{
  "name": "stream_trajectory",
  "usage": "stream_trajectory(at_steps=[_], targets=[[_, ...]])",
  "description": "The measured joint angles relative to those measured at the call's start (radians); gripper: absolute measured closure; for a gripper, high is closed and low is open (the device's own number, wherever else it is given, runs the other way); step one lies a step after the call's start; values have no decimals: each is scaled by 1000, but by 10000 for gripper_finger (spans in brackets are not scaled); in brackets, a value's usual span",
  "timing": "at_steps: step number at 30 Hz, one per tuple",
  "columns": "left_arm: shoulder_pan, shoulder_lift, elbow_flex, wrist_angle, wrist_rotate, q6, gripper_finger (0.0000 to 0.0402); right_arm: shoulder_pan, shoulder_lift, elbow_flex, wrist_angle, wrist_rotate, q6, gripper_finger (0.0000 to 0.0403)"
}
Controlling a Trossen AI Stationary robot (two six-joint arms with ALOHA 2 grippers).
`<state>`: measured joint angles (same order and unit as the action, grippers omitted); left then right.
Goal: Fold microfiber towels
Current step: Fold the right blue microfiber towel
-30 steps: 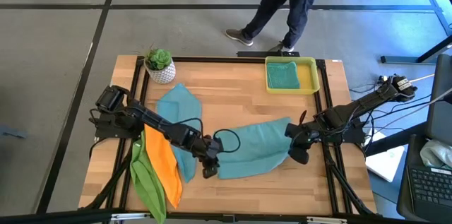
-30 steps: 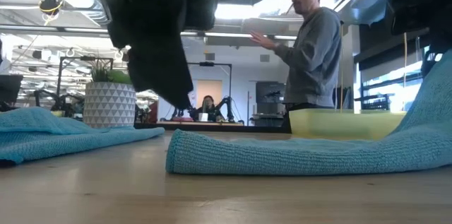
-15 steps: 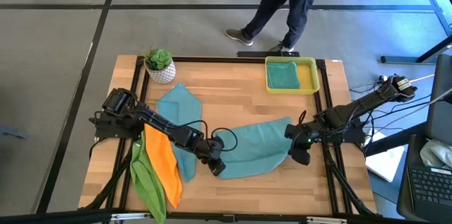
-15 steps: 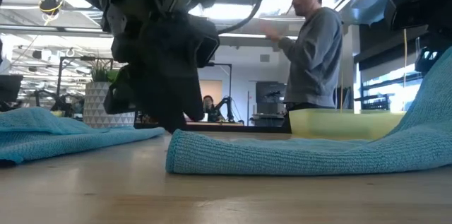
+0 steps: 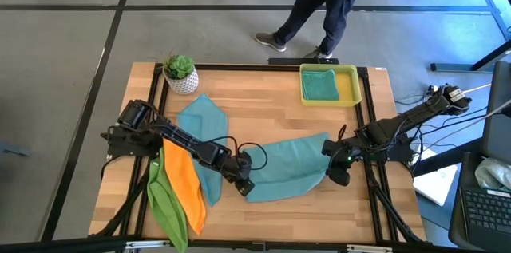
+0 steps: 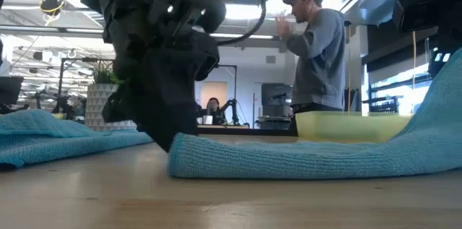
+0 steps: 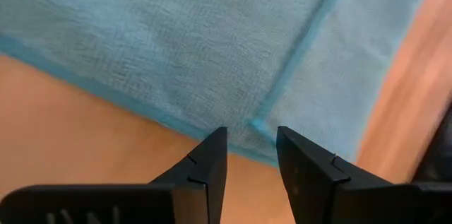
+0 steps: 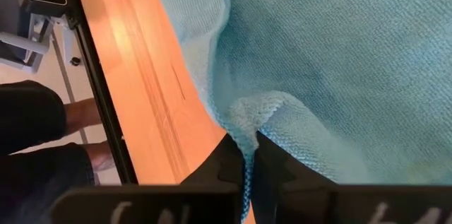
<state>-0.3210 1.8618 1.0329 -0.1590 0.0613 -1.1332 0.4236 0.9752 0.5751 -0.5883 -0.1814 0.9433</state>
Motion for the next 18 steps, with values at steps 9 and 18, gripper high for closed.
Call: stream_trajectory(at_steps=[9, 18], targets=[[0, 13, 0, 26, 9, -69, 286, 0, 0, 0, -7, -9, 24, 396], [-9, 13, 0, 43, 6, -71, 286, 0, 0, 0, -8, -13, 48, 396]])
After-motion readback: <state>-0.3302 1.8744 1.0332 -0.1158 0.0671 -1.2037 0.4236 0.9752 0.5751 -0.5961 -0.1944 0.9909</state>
